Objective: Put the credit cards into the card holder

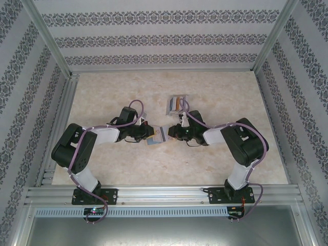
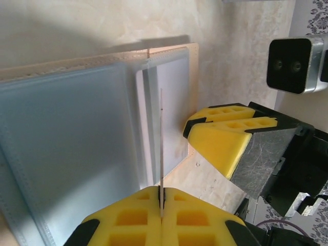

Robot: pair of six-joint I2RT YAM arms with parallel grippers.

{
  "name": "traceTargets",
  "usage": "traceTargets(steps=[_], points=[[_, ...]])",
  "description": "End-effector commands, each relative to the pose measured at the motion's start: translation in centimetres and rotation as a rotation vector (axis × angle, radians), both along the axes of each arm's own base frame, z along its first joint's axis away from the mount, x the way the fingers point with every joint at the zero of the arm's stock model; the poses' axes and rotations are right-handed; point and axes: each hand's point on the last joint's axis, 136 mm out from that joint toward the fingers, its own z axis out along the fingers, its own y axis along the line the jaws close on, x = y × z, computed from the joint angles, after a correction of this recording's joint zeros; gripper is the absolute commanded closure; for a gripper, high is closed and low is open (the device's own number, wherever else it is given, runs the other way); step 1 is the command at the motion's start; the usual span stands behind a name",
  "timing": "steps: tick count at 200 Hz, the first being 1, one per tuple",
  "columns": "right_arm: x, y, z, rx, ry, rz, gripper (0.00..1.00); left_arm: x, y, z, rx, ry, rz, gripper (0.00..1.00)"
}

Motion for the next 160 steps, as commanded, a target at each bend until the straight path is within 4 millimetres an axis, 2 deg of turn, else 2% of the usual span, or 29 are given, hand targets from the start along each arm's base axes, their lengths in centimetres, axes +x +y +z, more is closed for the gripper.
traceTargets(steps=[1,22,59,115,160], points=[[0.3,-0.3,-0.9,-0.059,-0.015,-0.009,0.80,1.2,0.2,0.2,0.015,-0.023,0.006,1.00],[0.1,-0.7,-1.6,-0.079,-0.001,-0.019,0.80,1.7,0.0,0.4,0.011,-0.034,0.011,1.00],[0.0,-0.7,-1.5,-0.079,0.003,-0.018,0.80,2.1,-0.1,0.2,0.025,-0.036,0.000,1.00],[0.1,-0.8,-1.1,-0.084,-0.004,-0.018,0.80,1.6,-0.1,-1.0,0.018,-0.003,0.007,1.00],[-0.1,-0.8,-1.5,-0.090,0.006,-0.014,0.80,1.4,-0.5,-1.4,0.000,0.004,0.007,1.00]])
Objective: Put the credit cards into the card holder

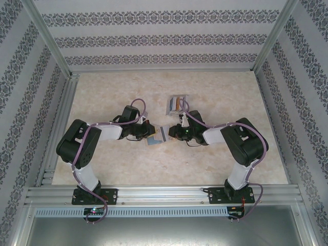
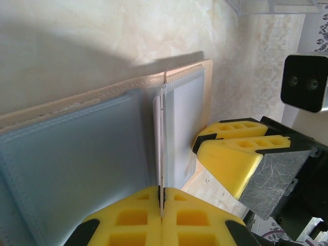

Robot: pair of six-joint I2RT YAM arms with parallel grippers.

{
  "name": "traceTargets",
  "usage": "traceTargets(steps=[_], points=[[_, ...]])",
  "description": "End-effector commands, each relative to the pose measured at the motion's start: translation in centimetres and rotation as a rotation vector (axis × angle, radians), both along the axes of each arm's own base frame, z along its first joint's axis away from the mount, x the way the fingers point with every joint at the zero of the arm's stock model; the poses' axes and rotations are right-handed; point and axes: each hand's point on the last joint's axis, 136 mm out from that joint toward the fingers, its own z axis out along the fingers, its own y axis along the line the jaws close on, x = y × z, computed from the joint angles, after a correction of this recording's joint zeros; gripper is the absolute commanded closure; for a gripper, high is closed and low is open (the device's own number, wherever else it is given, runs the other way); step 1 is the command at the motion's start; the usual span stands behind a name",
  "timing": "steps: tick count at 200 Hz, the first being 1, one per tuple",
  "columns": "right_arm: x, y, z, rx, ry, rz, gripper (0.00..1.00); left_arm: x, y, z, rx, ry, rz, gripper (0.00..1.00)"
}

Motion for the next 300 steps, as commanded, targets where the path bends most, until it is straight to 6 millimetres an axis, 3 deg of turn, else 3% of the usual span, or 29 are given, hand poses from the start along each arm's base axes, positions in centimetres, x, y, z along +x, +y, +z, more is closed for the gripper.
traceTargets(steps=[1,185,300], points=[[-0.2,-0.5,-1.0,-0.059,0.005,-0.003,0.80,0.1,-0.2,-0.3,-0.019,-0.004,0.001,1.00],[-0.3,-0.5,-0.5,-0.054,-0.004,-0.003,0.80,-0.6,-1.0,-2.3,0.010,0.027,-0.023,1.00],[-0.1,-0.5,0.0,-0.044,-0.009,-0.006,0.80,-1.3,-1.6,-2.1,0.040,0.036,-0.057,1.00]])
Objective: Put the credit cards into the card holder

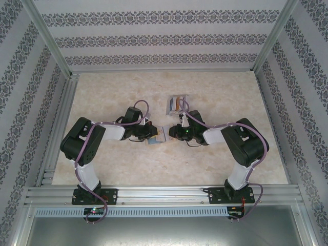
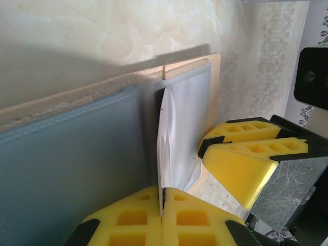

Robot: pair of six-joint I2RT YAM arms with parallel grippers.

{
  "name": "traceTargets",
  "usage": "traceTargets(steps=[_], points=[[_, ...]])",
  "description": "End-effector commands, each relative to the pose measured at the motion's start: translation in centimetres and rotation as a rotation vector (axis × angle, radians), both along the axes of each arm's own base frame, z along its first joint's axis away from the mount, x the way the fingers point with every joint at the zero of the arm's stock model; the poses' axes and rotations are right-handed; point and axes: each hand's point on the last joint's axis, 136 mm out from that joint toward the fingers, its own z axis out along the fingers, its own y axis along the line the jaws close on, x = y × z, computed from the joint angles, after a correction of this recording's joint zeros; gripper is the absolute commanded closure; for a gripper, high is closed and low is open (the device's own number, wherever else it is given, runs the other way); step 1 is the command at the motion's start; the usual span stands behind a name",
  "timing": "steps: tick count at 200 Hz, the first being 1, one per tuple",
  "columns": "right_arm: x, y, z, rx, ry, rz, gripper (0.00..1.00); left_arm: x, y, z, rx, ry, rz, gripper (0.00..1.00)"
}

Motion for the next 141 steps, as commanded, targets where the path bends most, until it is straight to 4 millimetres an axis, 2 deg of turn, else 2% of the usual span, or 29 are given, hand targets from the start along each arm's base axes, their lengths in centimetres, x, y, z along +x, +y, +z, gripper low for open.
traceTargets(steps=[1,50,83,141], points=[[-0.1,-0.3,-0.1,-0.031,-0.001,-0.007,0.80,-1.0,-0.3,-1.0,0.046,0.035,-0.026,1.00],[-0.2,-0.3,0.2,-0.030,-0.003,-0.004,0.80,-1.2,-0.6,-2.0,0.062,0.067,-0.022,0.99],[-0.1,-0.3,0.4,-0.031,-0.008,-0.005,0.80,-1.6,0.0,-2.7,0.115,0.087,-0.018,0.88],[-0.2,-0.4,0.8,-0.034,-0.013,-0.002,0.80,-2.2,0.2,-2.6,0.201,0.090,-0.053,0.70]])
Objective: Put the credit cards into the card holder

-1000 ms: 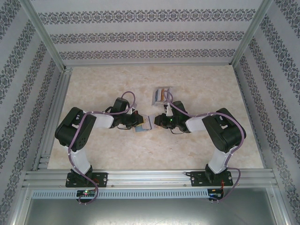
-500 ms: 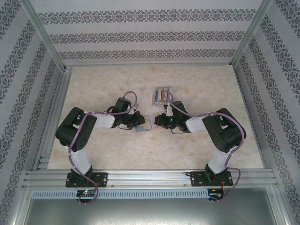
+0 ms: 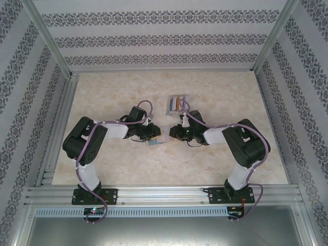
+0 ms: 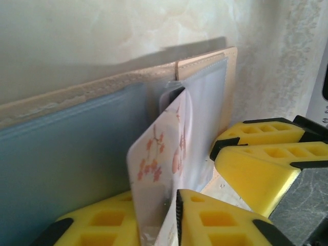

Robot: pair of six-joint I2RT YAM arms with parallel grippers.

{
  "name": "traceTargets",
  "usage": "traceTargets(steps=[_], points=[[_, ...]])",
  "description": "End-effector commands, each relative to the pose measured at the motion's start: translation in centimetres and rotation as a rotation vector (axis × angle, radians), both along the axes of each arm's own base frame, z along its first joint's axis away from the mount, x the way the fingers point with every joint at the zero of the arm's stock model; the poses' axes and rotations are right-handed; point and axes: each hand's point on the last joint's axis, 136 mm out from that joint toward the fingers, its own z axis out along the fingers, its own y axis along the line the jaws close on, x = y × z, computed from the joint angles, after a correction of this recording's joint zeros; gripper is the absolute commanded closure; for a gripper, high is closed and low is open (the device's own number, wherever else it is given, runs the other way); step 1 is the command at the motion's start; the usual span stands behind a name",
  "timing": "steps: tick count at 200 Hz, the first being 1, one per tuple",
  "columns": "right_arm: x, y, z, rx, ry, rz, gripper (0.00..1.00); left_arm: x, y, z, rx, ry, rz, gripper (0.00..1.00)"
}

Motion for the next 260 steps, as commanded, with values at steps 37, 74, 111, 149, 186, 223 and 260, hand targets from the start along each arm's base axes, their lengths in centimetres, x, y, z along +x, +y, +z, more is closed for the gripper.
traceTargets(steps=[37,74,111,149,186,223,260], points=[[0.1,-0.1,0.8,-0.023,-0.029,0.006,0.80,-1.8,2.1,-1.7,0.200,0.059,-0.036,0.58],[0.1,-0.2,1.0,-0.028,-0.032,0.007,0.80,-1.8,3.2,-1.5,0.292,0.054,-0.049,0.53],[0.0,-0.1,0.8,-0.031,-0.028,0.009,0.80,-1.8,3.5,-1.6,0.364,0.052,-0.061,0.52],[-0.2,0.4,0.5,-0.033,-0.017,0.024,0.80,-1.9,3.4,-2.0,0.416,0.056,-0.072,0.54],[-0.4,0.7,0.4,-0.036,-0.013,0.036,0.80,-2.5,3.8,-2.7,0.515,0.076,-0.106,0.52],[-0.5,0.8,0.6,-0.038,-0.016,0.040,0.80,-2.7,2.8,-3.2,0.479,0.098,-0.120,0.47],[-0.7,0.7,2.0,-0.032,-0.042,0.048,0.81,-2.4,1.6,-2.6,0.414,0.084,-0.126,0.44]])
